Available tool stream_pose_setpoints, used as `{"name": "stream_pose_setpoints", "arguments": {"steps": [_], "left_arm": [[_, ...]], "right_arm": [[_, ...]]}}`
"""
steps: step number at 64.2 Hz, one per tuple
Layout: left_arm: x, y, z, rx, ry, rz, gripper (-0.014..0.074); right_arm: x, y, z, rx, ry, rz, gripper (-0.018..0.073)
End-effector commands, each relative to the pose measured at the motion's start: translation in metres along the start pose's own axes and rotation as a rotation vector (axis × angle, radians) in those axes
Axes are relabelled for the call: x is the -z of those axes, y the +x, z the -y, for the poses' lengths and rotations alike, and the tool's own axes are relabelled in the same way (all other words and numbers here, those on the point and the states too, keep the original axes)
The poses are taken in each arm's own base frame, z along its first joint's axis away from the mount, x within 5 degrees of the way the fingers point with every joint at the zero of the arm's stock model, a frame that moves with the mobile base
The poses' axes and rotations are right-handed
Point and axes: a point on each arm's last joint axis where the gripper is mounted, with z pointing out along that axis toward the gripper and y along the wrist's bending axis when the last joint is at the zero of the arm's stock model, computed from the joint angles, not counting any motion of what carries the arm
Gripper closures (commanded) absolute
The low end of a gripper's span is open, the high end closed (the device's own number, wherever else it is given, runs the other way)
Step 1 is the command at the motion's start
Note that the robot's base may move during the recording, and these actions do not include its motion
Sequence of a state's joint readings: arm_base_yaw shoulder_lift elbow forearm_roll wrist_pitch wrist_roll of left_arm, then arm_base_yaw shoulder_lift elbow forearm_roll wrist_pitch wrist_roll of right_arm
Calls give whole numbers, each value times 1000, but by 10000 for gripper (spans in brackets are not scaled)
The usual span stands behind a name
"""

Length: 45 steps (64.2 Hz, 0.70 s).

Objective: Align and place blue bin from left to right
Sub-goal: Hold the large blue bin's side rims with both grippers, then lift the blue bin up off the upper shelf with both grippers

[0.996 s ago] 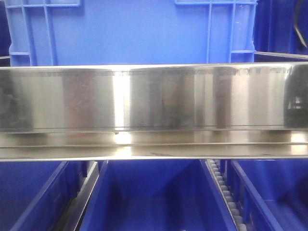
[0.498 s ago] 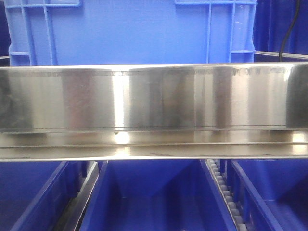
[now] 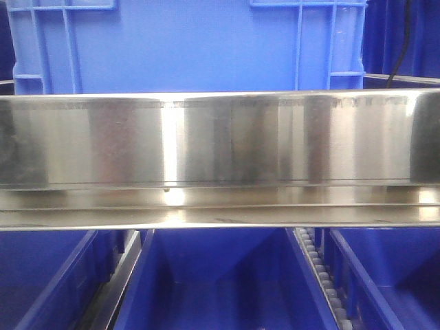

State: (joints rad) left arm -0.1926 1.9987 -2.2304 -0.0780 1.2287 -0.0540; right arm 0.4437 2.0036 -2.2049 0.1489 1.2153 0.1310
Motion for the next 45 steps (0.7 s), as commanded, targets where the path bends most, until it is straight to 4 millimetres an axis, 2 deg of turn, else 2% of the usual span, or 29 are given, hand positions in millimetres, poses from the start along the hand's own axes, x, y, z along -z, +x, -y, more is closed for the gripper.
{"name": "stream_pose_setpoints", "arguments": {"steps": [1, 5, 9, 11, 29, 35, 45], "left_arm": [[4, -2, 2, -3, 6, 18, 306], [4, -2, 2, -3, 6, 18, 468], [4, -2, 2, -3, 6, 18, 699], [4, -2, 2, -3, 6, 18, 706], [4, -2, 2, 0, 15, 18, 707], [6, -2, 5, 10, 44, 20, 707], [23, -3, 11, 24, 96, 50, 707]], "right_arm": [[4, -3, -1, 1, -3, 33, 289], [4, -3, 0, 1, -3, 31, 469], [4, -3, 0, 1, -2, 28, 669], [4, -3, 0, 1, -2, 25, 724], [7, -3, -1, 2, -4, 31, 711], [14, -4, -2, 4, -8, 52, 711], [31, -6, -5, 7, -20, 101, 711]]}}
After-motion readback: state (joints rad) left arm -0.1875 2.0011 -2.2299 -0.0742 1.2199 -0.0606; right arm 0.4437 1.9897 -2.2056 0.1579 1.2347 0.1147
